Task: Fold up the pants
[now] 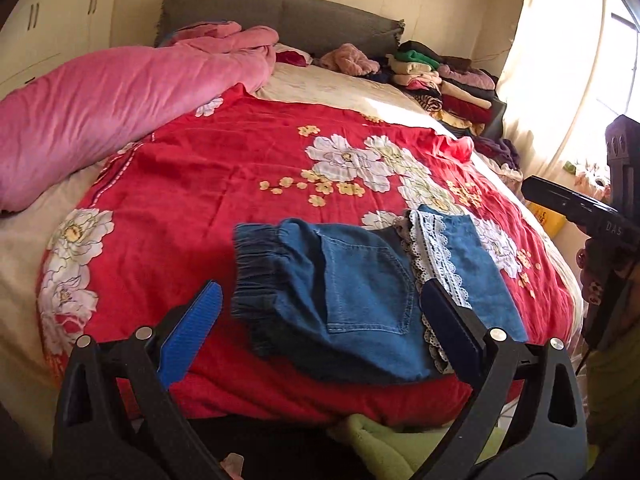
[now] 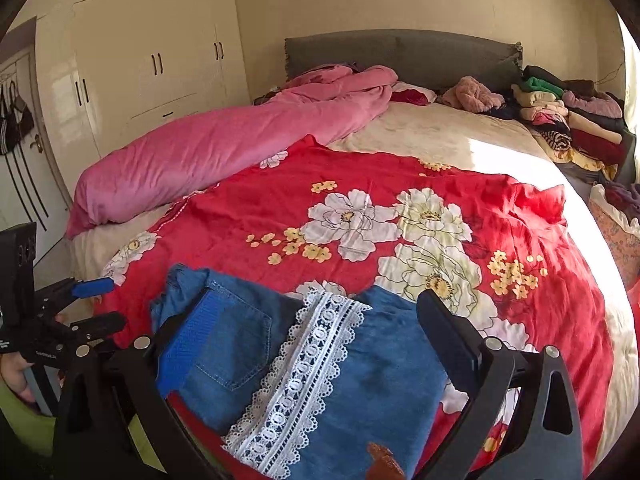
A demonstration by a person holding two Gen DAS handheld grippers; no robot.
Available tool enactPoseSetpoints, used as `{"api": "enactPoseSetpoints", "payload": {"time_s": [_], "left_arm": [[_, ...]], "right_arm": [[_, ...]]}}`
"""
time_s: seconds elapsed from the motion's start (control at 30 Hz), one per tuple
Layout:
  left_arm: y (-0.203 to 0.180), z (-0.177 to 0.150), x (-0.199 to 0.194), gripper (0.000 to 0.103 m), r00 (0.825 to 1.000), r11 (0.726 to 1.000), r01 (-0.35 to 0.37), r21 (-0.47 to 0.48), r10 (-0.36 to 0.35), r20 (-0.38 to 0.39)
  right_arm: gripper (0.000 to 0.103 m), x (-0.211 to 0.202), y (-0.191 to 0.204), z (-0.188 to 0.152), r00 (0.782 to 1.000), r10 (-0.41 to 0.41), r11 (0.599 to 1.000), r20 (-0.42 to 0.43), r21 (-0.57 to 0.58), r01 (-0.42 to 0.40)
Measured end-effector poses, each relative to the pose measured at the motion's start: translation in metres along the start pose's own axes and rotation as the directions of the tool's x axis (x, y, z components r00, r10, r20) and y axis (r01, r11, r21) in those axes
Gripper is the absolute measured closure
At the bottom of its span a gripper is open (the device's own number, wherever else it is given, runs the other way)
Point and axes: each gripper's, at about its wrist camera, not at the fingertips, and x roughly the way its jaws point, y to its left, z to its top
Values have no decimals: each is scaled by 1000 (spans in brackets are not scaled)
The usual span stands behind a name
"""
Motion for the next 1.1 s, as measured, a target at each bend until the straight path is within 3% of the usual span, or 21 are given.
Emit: {"api": "enactPoseSetpoints", "payload": {"time_s": [0.47, 0.7, 0.87, 0.97, 1.1], "left_arm": [[36, -10, 19, 10, 997, 997, -47, -64, 44, -62], [44, -19, 36, 10, 994, 996, -42, -81, 34, -106], [49, -29, 52, 10, 990, 994, -26, -105, 11, -137], [46, -30, 58, 22, 989, 995, 1, -97, -15, -147], [45, -32, 66, 47, 983, 993, 58, -102, -74, -169]], "right_arm": [[4, 52, 41, 23, 991, 92, 992, -97, -78, -100], [4, 91, 63, 27, 973, 147, 980, -178, -108, -168], [4, 125, 81, 29, 949, 175, 968, -263, -133, -215], [4, 145, 92, 28, 931, 180, 960, -317, -152, -237], [5, 170, 108, 25, 908, 190, 947, -373, -176, -270]]}}
